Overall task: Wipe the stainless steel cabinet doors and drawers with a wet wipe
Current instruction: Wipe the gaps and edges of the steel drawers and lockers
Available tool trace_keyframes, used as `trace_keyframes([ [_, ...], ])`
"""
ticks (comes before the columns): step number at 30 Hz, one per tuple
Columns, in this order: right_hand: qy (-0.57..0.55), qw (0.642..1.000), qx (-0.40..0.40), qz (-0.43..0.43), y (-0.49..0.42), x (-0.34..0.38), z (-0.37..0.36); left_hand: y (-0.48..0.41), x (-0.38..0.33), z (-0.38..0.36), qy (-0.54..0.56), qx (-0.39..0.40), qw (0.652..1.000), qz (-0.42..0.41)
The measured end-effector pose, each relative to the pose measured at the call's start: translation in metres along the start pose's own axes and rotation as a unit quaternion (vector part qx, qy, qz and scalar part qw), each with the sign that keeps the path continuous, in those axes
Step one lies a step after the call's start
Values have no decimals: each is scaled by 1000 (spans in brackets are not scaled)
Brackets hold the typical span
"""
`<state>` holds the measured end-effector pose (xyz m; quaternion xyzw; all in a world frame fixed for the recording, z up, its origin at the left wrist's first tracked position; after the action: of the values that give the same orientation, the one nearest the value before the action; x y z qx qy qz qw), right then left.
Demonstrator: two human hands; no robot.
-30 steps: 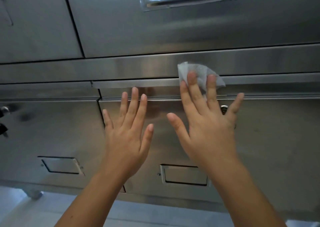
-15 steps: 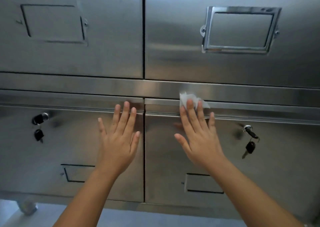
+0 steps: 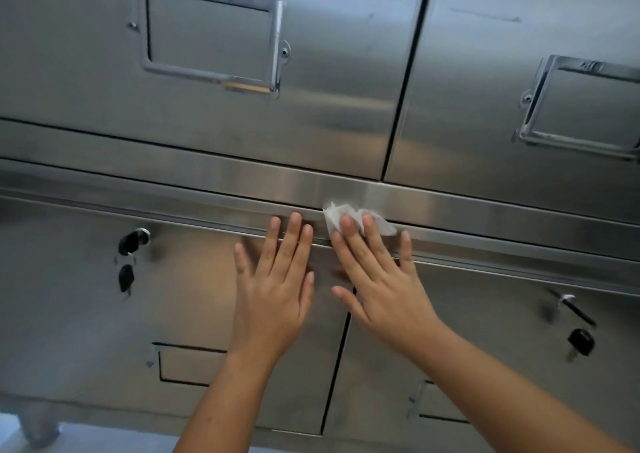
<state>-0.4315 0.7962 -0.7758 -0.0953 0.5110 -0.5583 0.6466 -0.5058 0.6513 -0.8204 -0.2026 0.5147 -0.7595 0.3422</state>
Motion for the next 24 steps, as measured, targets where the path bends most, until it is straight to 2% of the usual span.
trace_keyframes([
  [10,74,991,7,110,-18,1,4,-1,17,2,7,-21,1000,23],
  [14,92,986,28,139,-12,-17,11,0,21,4,35,-29,997,56],
  [19,87,984,17,152,-41,5,14,-3,17,6,60,-39,995,67],
  [24,96,976,17,194,-56,13,15,2,37,12,59,-38,989,129],
])
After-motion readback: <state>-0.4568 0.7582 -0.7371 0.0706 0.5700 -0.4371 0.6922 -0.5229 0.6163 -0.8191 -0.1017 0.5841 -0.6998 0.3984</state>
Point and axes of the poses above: each hand's wrist, its own y-axis away from the middle knuckle, its own z-axis out of the back of the hand, x = y × z, the point moved 1 cm from there along -y, towards the middle knuckle, and after that the axes turned 3 degrees about y, right-handed, at the moved point
